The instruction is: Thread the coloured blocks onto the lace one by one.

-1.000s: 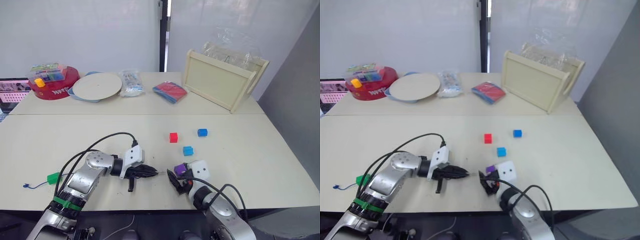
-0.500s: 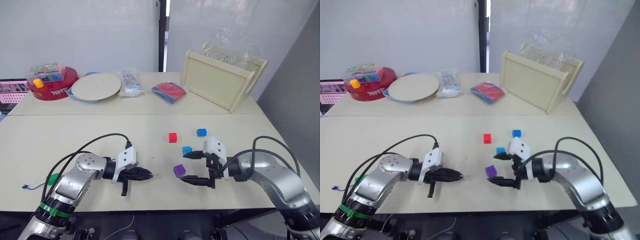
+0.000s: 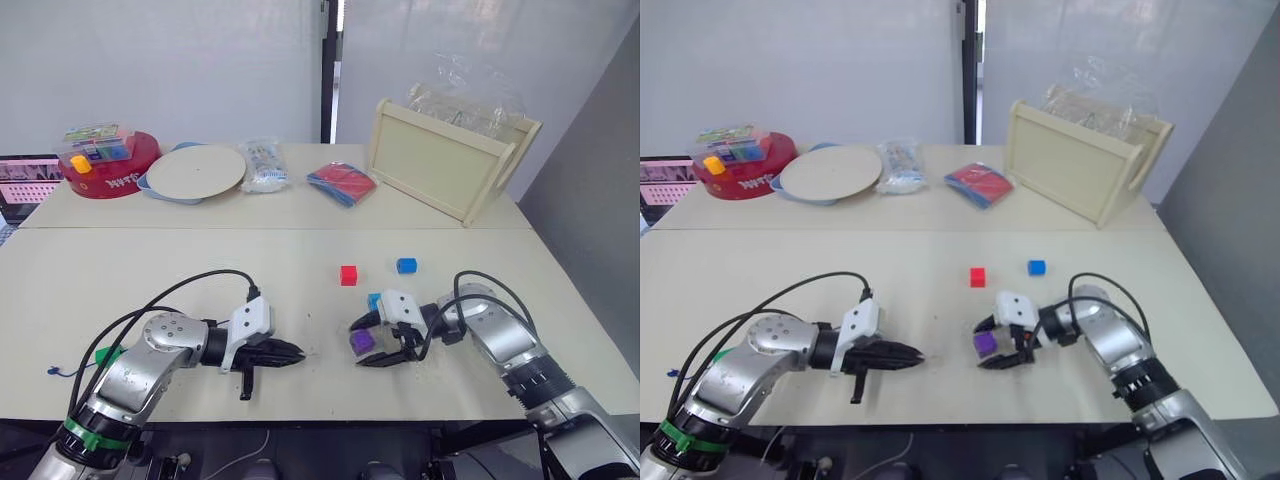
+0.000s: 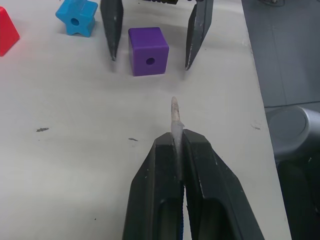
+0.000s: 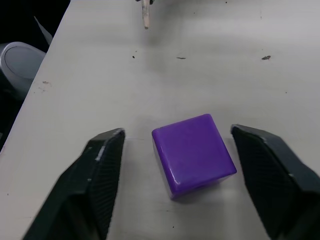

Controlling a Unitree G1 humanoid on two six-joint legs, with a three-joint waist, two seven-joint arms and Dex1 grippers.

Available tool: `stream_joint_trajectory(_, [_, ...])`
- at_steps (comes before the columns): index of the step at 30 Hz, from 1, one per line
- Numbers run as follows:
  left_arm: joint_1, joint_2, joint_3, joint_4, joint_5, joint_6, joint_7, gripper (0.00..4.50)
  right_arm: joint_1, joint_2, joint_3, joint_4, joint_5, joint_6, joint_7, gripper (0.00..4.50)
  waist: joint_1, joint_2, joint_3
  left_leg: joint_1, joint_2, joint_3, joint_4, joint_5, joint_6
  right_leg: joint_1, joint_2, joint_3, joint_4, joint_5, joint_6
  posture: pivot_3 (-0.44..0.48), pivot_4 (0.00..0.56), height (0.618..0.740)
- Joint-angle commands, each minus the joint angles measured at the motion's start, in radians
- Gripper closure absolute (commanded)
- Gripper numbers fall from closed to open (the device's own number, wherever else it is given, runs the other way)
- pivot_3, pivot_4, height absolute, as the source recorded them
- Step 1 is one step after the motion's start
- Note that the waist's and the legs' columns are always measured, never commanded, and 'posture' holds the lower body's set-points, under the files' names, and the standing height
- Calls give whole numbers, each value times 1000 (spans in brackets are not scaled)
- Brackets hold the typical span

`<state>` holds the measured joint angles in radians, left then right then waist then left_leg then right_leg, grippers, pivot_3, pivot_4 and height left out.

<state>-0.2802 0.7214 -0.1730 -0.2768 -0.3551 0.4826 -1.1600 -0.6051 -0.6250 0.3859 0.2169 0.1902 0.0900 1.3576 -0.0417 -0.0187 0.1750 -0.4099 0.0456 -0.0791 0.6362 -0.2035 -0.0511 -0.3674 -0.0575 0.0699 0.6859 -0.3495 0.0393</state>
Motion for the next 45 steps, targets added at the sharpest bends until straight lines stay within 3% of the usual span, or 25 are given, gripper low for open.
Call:
stream_joint_trajectory(1, [-2, 12, 21, -40, -15, 4, 11, 4500, 22, 5, -29, -39, 11, -2, 4, 2508, 0, 0, 0, 0, 0, 0, 0, 0, 0, 0, 0, 0, 0, 0, 0, 0, 150, 740])
stream_joint_trajectory(3, [-3, 9, 18, -44, -11, 7, 20, 4500, 56, 11, -39, -86, 21, 35, -22, 3222, 0, 0, 0, 0, 0, 0, 0, 0, 0, 0, 0, 0, 0, 0, 0, 0, 150, 740])
stream_joint_trajectory(4, [-5, 7, 15, -45, -8, 7, 25, 4500, 73, 14, -42, -111, 24, 55, -34, 3328, 0, 0, 0, 0, 0, 0, 0, 0, 0, 0, 0, 0, 0, 0, 0, 0, 150, 740])
stream_joint_trajectory(13, [-54, -32, -59, -3, 52, -13, 61, 4500, 163, 70, -56, -248, 12, 184, -164, 3327, -5, 0, 0, 1, 0, 0, 0, 0, 0, 0, 1, 0, 1, 0, 0, 0, 150, 740])
stream_joint_trajectory(36, [-111, -120, -130, 37, 94, -4, 90, 4500, 152, 95, -40, -309, 7, 260, -221, 3327, 0, 0, 0, 0, 0, 0, 1, 0, 0, 0, 0, 0, 1, 0, 0, 0, 150, 740])
stream_joint_trajectory(45, [-148, -210, -180, 100, 104, -2, 80, 4500, 142, 143, -4, -333, -19, 310, -265, 3327, 1, 0, 0, 0, 0, 0, 1, 0, 0, 0, 0, 0, 1, 0, 0, 0, 150, 740])
